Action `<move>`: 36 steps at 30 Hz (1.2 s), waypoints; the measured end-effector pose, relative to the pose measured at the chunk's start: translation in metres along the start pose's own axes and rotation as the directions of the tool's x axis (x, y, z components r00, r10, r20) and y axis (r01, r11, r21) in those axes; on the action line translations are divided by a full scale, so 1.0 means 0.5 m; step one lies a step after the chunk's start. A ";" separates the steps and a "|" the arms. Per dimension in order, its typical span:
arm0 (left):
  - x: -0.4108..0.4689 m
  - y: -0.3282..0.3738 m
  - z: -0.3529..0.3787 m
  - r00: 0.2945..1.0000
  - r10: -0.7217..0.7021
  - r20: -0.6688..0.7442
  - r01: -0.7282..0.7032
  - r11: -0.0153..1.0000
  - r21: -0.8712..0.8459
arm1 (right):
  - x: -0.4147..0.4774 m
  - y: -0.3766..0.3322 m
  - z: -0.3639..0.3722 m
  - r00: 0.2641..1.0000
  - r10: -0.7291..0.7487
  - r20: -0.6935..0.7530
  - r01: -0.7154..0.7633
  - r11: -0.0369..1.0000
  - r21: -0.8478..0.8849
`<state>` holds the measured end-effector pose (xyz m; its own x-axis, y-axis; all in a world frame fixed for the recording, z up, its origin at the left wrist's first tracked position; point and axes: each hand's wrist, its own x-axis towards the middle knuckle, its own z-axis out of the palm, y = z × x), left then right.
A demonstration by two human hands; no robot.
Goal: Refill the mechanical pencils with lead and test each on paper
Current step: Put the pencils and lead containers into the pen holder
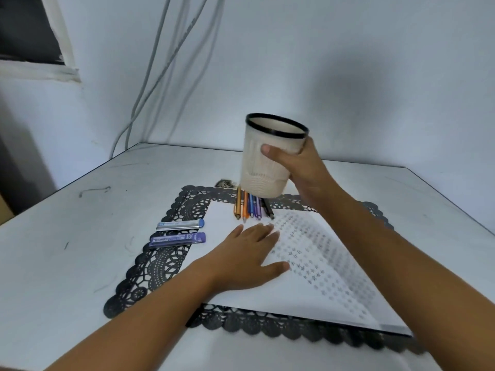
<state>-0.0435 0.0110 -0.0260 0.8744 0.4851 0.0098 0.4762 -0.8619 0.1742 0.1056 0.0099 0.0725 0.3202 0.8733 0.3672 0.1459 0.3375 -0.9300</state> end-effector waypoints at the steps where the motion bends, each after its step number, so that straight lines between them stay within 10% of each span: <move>1: 0.001 0.001 0.000 1.000 0.001 0.000 -0.001 1.000 0.006 | -0.014 0.002 -0.027 1.000 0.004 -0.022 -0.004 1.000 -0.015; 22: 0.011 -0.045 -0.123 0.870 -0.213 -0.445 0.085 0.954 -0.288 | -0.197 0.092 -0.133 0.978 0.177 -0.107 -0.159 0.975 0.158; 36: 0.108 -0.210 -0.137 0.939 0.333 -0.085 -0.246 0.824 0.511 | -0.197 0.081 -0.127 0.982 0.145 -0.122 -0.130 0.984 0.123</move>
<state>-0.0527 0.1378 0.0236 0.9719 0.1808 0.1510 0.2246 -0.9047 -0.3620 0.1392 -0.0849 0.0001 0.4497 0.8636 0.2279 -0.0135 0.2618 -0.9650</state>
